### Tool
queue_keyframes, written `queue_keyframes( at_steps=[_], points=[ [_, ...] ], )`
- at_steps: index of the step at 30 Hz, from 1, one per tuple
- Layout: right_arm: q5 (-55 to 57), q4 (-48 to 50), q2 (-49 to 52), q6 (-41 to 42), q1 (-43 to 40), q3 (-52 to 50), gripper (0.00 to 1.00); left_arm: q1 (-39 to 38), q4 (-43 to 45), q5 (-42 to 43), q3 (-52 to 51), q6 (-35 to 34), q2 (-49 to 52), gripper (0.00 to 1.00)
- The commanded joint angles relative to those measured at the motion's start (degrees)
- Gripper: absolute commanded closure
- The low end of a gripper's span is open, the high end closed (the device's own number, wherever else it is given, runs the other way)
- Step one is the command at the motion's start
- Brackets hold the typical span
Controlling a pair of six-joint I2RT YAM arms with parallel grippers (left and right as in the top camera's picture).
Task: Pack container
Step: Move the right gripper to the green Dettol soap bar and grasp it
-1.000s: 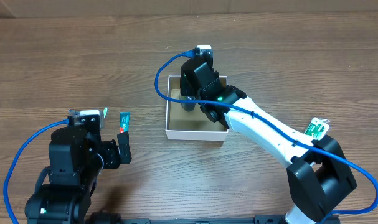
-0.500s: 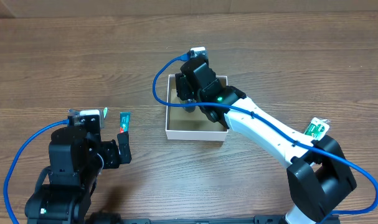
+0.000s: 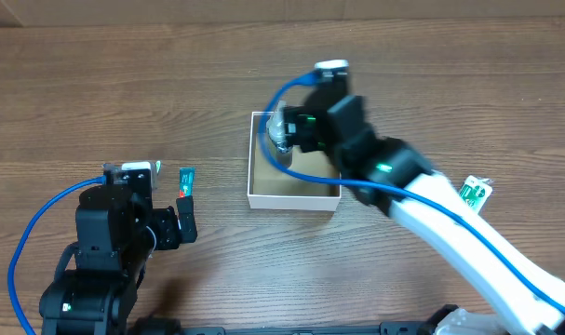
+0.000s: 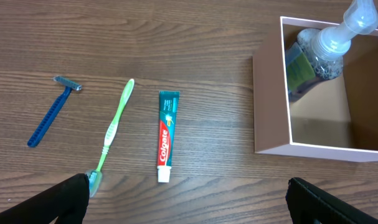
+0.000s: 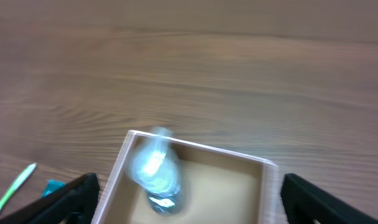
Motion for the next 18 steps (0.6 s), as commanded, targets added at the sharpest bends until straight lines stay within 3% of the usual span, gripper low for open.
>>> queue_keyframes(
  at_steps=[1,4,9,14,18],
  points=[
    [5.8,-9.9,-8.3,11.7,-8.8,1.7,0.00,0.5,0.1,0.2,1.5,-0.8,0.1,0.00],
    [1.3,-20.9,-11.2,19.1,-21.0,1.7,0.00,0.5,0.2,0.2,1.5,-0.8,0.1,0.00],
    [-5.2,-30.2,-10.0,19.8,-39.7,0.3,0.00,0.5,0.3,0.2,1.5,-0.8,0.1,0.00],
    [-7.3,-31.7,-6.1,19.7,-52.1,-4.3,0.00,0.5,0.4,-0.1,1.5,-0.8,0.1,0.00],
    [-11.2,-25.1,-0.9,14.9,-56.6,-10.1,0.00,0.5,0.3,0.0,1.5,-0.8,0.1,0.00]
  ],
)
